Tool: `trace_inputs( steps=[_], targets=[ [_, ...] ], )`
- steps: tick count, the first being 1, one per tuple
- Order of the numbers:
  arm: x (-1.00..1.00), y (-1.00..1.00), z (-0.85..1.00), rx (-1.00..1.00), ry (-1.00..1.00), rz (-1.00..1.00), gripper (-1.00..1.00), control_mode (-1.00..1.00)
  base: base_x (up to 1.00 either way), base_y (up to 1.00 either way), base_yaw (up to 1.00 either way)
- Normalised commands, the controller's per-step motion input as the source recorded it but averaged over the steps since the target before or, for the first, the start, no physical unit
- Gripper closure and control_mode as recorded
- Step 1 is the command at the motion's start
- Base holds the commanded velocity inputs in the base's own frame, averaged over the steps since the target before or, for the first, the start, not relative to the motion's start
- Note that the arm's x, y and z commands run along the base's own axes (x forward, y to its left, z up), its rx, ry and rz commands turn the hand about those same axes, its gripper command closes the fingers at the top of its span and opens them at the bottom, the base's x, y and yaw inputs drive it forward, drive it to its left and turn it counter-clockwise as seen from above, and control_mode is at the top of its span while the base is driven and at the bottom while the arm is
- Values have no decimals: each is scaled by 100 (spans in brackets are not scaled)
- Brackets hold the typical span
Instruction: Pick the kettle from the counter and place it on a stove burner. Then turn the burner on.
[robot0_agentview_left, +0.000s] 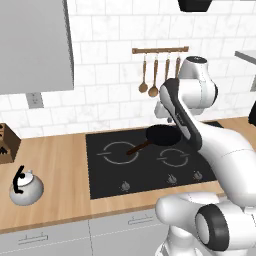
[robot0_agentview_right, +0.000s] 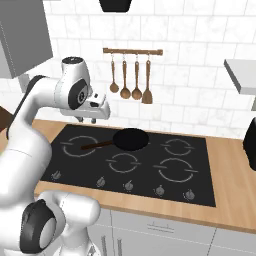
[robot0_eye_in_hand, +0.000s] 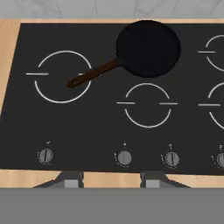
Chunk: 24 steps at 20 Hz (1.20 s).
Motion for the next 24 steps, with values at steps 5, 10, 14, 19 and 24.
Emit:
trace_inputs(
  steps=[5, 10, 14, 19, 24],
  targets=[
    [-30, 49, -2, 0, -4, 0, -100, -100, 0, 0, 0],
    [-58, 100, -11, 0, -15, 9, -100, -100, 0, 0, 0],
    [-41, 100, -21, 0, -9, 22, -100, -100, 0, 0, 0],
    [-3, 100, -22, 2, 0, 37, -100, -100, 0, 0, 0],
    [6, 100, -1, 0, 17, 44, -100, -100, 0, 0, 0]
  ],
)
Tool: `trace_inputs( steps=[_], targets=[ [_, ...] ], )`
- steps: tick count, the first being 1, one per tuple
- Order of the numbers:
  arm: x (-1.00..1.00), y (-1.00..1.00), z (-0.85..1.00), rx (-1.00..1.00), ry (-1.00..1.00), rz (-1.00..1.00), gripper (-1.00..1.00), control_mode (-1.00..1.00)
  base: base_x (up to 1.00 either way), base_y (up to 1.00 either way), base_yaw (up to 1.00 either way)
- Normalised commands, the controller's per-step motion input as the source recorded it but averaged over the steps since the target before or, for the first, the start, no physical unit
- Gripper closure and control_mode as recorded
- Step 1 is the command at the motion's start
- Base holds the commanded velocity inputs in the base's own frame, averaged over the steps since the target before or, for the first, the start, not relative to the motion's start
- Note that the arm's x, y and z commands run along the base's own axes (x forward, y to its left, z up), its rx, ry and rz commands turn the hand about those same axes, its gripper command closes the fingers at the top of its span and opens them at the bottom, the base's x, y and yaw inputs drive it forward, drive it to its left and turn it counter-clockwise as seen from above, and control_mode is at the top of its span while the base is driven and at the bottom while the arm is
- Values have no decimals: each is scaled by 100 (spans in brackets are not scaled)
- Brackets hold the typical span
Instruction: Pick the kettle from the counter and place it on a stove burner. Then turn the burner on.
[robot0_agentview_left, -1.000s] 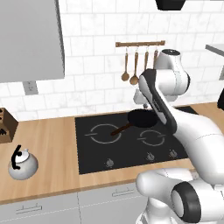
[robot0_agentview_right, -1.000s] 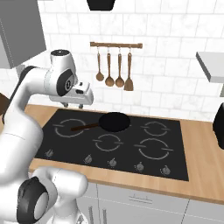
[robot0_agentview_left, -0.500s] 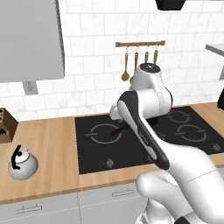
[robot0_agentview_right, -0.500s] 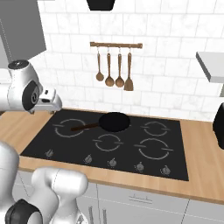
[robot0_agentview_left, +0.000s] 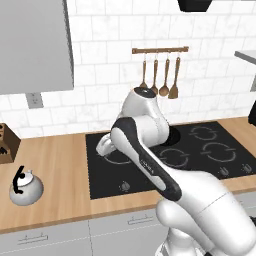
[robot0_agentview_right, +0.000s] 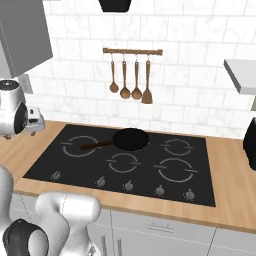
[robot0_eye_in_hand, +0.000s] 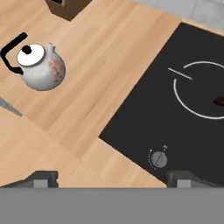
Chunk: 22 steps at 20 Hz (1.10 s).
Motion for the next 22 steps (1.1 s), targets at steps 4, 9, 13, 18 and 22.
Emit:
trace_inputs(
  steps=[4, 9, 13, 18, 22],
  targets=[
    [10, 100, -3, -2, 24, 33, -100, -100, 0, 0, 0],
    [1, 84, -26, -12, 14, 9, -100, -100, 0, 0, 0],
    [0, 64, -51, -13, 0, 0, -100, -100, 0, 0, 0],
    [3, 58, -26, -11, 1, -1, -100, -100, 0, 0, 0],
    [9, 51, -6, -1, 4, -8, -100, -100, 0, 0, 0]
  ],
)
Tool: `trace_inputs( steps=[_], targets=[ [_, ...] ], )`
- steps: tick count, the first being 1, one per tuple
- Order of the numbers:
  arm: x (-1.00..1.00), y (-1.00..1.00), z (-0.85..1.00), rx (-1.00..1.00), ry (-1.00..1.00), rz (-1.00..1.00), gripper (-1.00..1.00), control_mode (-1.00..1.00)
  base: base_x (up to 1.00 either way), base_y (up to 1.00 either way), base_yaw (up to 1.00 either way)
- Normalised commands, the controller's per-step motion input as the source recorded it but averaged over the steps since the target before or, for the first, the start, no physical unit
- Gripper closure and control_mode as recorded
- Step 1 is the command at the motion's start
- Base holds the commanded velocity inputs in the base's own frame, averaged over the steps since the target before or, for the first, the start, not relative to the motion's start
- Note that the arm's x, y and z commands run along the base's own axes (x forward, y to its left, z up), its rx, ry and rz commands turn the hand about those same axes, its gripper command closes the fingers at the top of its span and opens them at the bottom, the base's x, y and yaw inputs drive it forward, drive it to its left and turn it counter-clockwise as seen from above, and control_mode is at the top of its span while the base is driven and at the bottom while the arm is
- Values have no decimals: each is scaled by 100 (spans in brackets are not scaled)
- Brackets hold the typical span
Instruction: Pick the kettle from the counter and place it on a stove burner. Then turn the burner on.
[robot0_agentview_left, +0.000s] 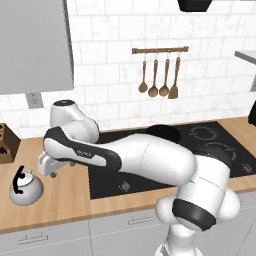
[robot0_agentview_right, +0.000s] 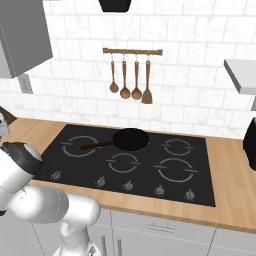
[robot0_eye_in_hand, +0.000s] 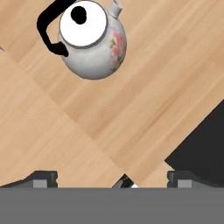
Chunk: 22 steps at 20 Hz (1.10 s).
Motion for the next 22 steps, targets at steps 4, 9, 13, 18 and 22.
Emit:
trace_inputs(
  steps=[4, 9, 13, 18, 22],
  targets=[
    [9, 36, -19, 0, 0, -14, -100, -100, 0, 0, 0],
    [16, 12, -18, 0, 0, -36, -100, -100, 0, 0, 0],
    [16, 9, -9, 0, 0, -38, -100, -100, 0, 0, 0],
    [0, 0, -6, 0, 1, -12, -100, -100, 0, 0, 0],
    [0, 8, -8, 0, 0, 0, -100, -100, 0, 0, 0]
  ],
)
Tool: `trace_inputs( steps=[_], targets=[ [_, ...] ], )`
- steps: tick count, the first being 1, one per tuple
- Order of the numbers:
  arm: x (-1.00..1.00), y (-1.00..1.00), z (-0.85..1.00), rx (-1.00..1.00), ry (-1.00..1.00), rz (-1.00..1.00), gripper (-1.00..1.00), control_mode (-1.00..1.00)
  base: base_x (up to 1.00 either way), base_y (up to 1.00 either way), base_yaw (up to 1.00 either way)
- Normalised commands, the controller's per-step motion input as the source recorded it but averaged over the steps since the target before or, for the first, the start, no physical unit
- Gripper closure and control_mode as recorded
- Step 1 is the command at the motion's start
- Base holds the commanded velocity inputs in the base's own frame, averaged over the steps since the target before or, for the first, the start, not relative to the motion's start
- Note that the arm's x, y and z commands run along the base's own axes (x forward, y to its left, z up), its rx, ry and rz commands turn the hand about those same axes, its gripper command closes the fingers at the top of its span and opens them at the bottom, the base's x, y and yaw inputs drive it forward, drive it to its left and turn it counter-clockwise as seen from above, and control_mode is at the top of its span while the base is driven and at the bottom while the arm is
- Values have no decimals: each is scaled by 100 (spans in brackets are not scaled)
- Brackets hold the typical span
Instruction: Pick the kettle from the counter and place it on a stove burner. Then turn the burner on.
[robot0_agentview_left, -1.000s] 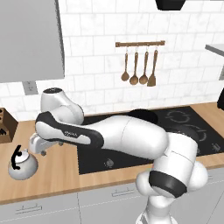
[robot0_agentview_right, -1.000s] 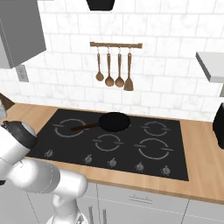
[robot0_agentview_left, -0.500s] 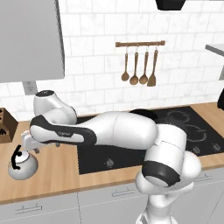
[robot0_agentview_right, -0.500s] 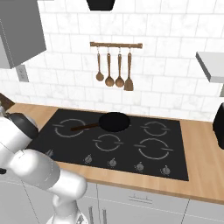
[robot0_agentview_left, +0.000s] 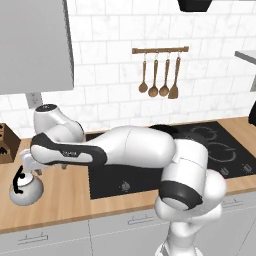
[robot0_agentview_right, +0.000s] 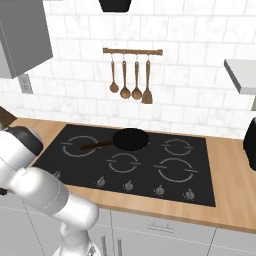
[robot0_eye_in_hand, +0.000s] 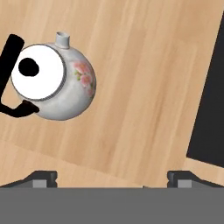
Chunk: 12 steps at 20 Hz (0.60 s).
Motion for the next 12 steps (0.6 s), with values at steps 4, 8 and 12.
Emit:
trace_inputs(
  steps=[4, 8, 12],
  targets=[
    [8, 28, -4, 0, 0, 6, -100, -100, 0, 0, 0],
    [17, 36, -1, 0, 1, 8, -100, -100, 0, 0, 0],
    [6, 41, 0, 0, 2, 4, -100, -100, 0, 0, 0]
  ],
)
